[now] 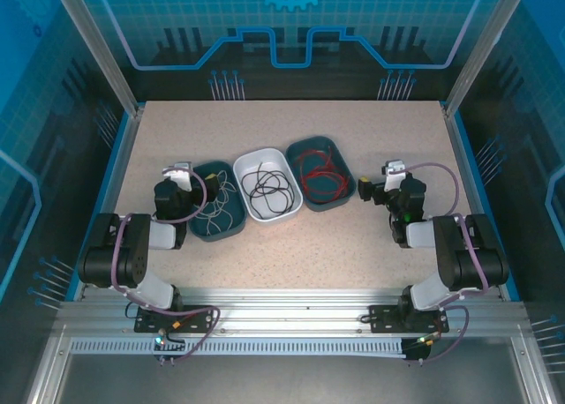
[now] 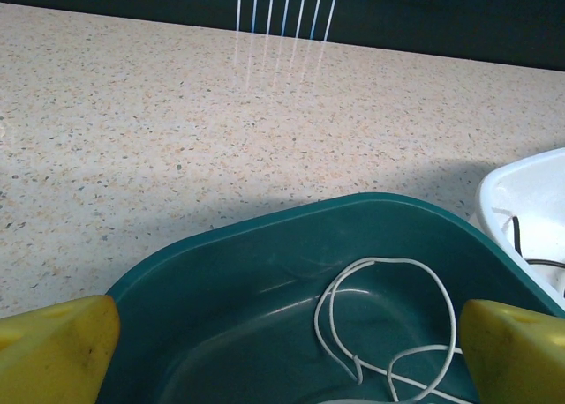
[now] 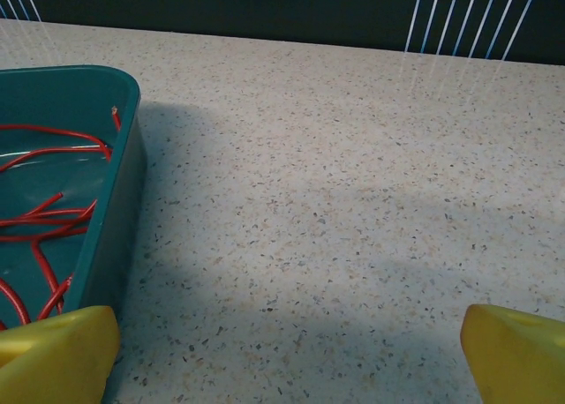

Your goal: Untangle the cables

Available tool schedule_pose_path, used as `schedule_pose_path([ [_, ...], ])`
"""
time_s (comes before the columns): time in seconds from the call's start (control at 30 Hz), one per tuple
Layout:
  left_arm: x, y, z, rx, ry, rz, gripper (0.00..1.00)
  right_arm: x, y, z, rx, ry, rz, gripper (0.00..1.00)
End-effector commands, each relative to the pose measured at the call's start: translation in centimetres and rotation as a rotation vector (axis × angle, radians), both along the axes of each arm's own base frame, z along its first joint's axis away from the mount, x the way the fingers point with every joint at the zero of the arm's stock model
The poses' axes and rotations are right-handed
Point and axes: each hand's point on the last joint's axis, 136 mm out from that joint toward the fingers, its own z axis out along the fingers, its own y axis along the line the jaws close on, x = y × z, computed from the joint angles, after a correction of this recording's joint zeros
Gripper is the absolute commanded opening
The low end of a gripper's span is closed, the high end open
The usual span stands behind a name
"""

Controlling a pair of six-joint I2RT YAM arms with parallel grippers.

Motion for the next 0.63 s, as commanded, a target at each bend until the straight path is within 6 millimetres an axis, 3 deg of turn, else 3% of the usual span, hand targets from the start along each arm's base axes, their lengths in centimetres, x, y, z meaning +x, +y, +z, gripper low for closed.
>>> schedule_pose_path([
  [0.0, 0.23, -0.72, 0.46, 0.007, -0.004, -0.033, 0.99, 0.31, 0.36, 0.41, 0.004, -0.008, 0.02, 1.0],
  [0.6, 0.28, -0.77, 0.45, 0.01, -0.002, -0.035, 0.99, 0.44, 0.48, 0.35, -0.014, -0.003, 0.011, 1.0],
])
